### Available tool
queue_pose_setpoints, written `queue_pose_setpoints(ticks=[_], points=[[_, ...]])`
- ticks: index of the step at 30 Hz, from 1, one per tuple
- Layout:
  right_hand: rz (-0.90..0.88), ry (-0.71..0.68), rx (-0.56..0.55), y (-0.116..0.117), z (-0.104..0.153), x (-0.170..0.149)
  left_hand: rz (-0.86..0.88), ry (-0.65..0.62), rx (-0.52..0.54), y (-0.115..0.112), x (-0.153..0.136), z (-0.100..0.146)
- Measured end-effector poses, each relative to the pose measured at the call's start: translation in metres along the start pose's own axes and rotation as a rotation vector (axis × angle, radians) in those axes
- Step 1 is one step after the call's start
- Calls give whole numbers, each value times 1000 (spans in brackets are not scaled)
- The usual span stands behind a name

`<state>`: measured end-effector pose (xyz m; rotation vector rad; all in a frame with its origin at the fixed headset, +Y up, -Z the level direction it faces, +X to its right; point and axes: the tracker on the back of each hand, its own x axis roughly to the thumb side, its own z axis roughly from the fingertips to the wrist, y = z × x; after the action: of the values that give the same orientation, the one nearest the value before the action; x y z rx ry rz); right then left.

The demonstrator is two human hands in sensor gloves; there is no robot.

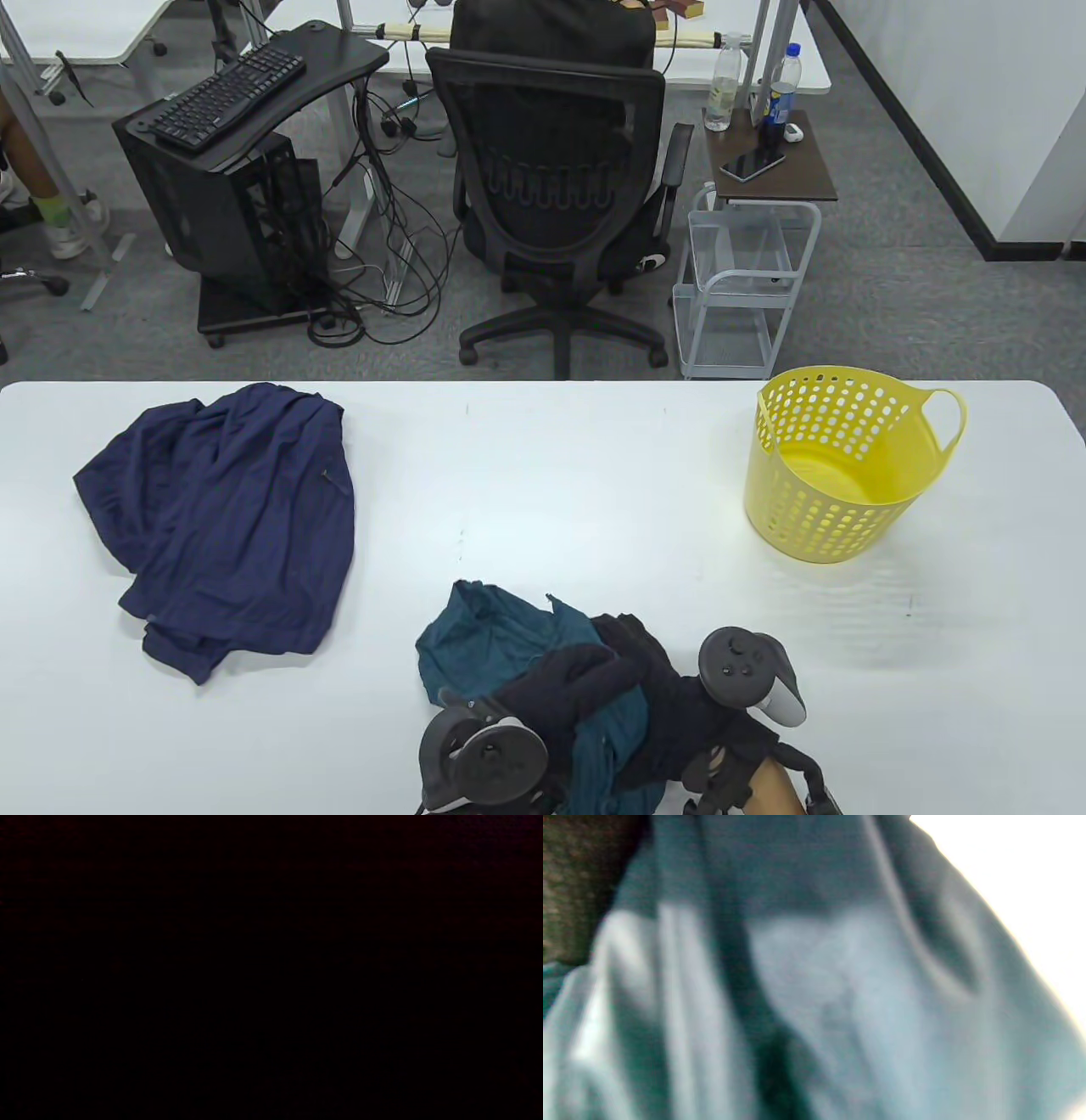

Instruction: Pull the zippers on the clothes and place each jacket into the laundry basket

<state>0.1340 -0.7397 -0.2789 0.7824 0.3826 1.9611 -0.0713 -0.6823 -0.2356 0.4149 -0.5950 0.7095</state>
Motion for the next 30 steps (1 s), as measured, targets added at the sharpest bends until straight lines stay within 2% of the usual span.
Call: queue_pose_setpoints(ticks=[3, 7, 9, 11, 14, 19, 21, 23, 24, 26, 30], points=[[-107, -61, -89, 2, -4, 4, 98, 20, 33, 4, -9, 0], [-90, -19, -164, -1, -4, 3, 10, 36, 26, 11, -15, -3], [-108, -15, -157, -6, -3, 2, 18, 67, -5, 12, -19, -5], [-120, -10, -174, -13, 1, 0, 69, 125, -110, 11, -27, -8], [-114, 8, -241, -28, 10, -7, 160, 165, -178, 12, -41, -8], [-307, -51, -316, -55, 26, -20, 292, 240, -340, 9, -67, -8], [-403, -108, -305, -60, 30, -20, 340, 250, -449, 1, -76, -7], [-487, -185, -269, -62, 31, -15, 424, 240, -629, -14, -81, -6], [-516, -215, -247, -62, 30, -12, 445, 237, -684, -19, -81, -5], [-550, -266, -202, -61, 30, -6, 431, 253, -761, -30, -80, -4], [-607, -345, -189, -61, 32, 2, 263, 284, -769, -47, -75, -4]])
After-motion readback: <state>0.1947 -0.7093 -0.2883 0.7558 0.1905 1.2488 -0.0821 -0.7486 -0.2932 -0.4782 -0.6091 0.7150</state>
